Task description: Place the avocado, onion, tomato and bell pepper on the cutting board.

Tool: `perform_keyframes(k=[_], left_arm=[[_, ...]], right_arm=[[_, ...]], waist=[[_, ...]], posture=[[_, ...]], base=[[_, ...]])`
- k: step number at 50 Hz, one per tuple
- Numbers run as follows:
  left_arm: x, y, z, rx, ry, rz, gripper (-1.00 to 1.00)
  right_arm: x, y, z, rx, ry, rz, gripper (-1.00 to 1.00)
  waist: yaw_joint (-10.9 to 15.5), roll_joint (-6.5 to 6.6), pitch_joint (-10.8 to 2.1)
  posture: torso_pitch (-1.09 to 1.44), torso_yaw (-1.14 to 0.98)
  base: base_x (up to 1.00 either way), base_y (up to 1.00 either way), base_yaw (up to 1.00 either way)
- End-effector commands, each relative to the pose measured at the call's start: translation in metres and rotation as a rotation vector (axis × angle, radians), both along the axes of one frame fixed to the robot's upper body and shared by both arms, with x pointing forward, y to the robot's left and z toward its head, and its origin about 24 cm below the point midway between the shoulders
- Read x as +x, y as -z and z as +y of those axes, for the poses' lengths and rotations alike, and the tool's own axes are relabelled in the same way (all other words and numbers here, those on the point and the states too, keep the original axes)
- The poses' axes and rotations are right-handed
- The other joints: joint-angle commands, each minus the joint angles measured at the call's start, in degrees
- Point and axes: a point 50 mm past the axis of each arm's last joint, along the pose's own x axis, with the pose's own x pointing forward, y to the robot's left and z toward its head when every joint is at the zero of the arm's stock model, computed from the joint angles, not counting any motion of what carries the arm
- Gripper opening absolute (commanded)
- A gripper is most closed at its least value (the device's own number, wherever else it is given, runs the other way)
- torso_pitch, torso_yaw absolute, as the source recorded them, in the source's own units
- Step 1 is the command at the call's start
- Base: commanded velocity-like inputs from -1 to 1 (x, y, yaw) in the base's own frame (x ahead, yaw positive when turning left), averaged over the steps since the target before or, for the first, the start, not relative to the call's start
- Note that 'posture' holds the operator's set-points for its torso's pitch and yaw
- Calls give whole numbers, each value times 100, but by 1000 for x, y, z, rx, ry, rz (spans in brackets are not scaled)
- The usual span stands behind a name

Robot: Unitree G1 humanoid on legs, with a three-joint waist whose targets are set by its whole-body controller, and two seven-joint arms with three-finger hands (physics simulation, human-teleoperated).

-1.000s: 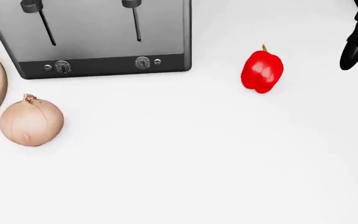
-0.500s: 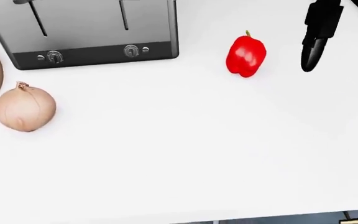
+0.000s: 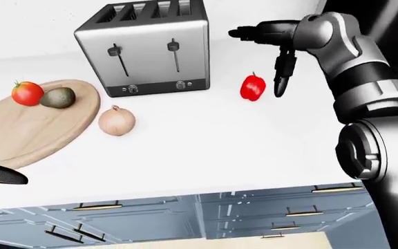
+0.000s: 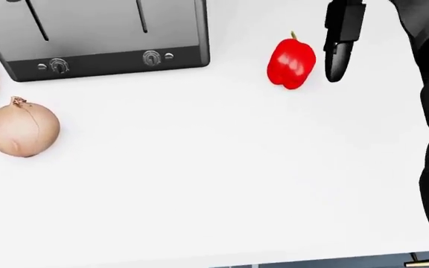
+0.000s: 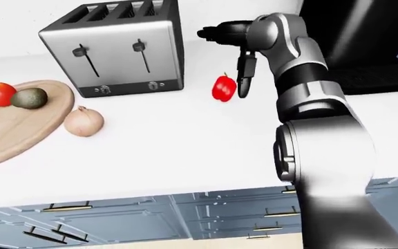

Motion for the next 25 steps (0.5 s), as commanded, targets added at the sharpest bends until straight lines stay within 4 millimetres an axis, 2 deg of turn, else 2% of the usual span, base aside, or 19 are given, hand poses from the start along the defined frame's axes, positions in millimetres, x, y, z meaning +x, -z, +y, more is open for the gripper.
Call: perform_keyframes(k=[1,12,25], left_arm=[[-6,-9,0,26,-17,-54,100],[-9,-5,-1,20,-6,-59,100],[-12,-5,2,19,-12,-59,100]], right_arm=[[-5,-25,6,-17,-20,-78,100],[-1,-18,16,-51,8,-61,100],[3,0,9,-106,52,-24,100]], waist=[[0,14,-157],[11,16,-165],[31,1,-148]], posture=[[0,0],[0,0],[0,0]], base=[[0,0,0],[0,0,0],[0,0,0]])
